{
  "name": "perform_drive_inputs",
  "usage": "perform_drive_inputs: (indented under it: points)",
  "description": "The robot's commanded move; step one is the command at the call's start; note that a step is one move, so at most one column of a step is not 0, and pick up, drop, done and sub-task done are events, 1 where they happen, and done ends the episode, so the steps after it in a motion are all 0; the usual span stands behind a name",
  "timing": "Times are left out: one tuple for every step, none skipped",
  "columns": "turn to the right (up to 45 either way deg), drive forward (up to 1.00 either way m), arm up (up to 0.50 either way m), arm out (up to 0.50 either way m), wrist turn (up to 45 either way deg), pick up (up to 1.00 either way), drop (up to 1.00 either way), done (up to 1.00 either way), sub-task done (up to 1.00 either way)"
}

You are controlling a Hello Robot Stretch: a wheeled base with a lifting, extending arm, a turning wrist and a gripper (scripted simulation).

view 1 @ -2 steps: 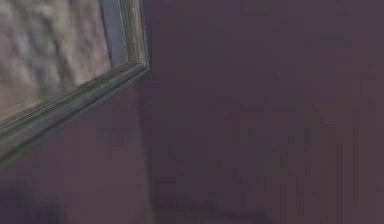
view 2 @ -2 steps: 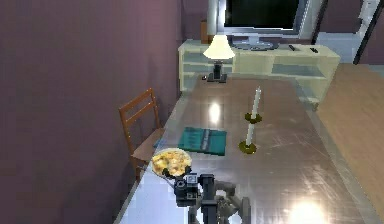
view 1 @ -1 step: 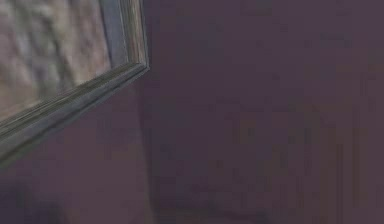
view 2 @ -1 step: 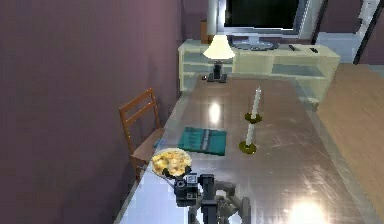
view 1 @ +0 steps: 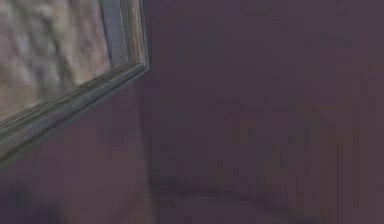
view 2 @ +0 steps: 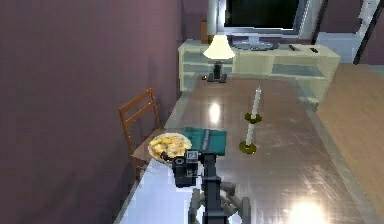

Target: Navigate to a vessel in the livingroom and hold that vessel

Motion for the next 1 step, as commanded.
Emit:
perform_drive_inputs:
  points:
    - [0.0,0.0,0.0,0.0,0.0,0.0,0.0,1.0,0.0]
